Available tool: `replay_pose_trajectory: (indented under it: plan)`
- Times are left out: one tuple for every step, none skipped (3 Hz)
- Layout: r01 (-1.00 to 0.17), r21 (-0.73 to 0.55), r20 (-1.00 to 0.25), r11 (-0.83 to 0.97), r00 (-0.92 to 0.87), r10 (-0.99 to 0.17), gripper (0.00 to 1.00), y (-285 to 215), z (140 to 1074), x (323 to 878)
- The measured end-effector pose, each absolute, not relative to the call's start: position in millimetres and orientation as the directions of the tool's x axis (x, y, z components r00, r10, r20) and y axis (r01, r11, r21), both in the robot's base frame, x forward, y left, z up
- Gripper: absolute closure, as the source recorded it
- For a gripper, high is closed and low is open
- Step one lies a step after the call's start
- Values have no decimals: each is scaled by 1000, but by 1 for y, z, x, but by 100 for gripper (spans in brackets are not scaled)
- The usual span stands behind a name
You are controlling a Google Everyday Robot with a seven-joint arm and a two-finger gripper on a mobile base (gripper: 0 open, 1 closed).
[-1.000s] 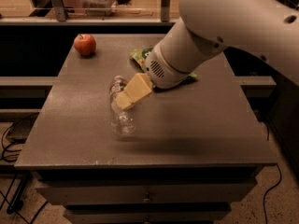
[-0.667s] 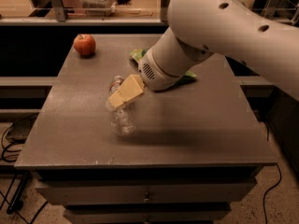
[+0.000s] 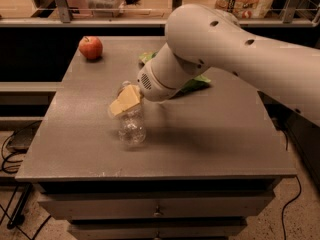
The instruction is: Pick water bottle
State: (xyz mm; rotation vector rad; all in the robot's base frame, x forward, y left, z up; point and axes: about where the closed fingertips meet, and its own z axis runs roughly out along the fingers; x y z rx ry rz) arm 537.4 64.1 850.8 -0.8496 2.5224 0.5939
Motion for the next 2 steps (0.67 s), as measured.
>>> replay_pose_trajectory:
  plan:
    - [-625, 279, -493, 729, -745, -450, 42, 73, 844, 538]
    - [-625, 276, -497, 730, -743, -448, 65, 78, 846, 537]
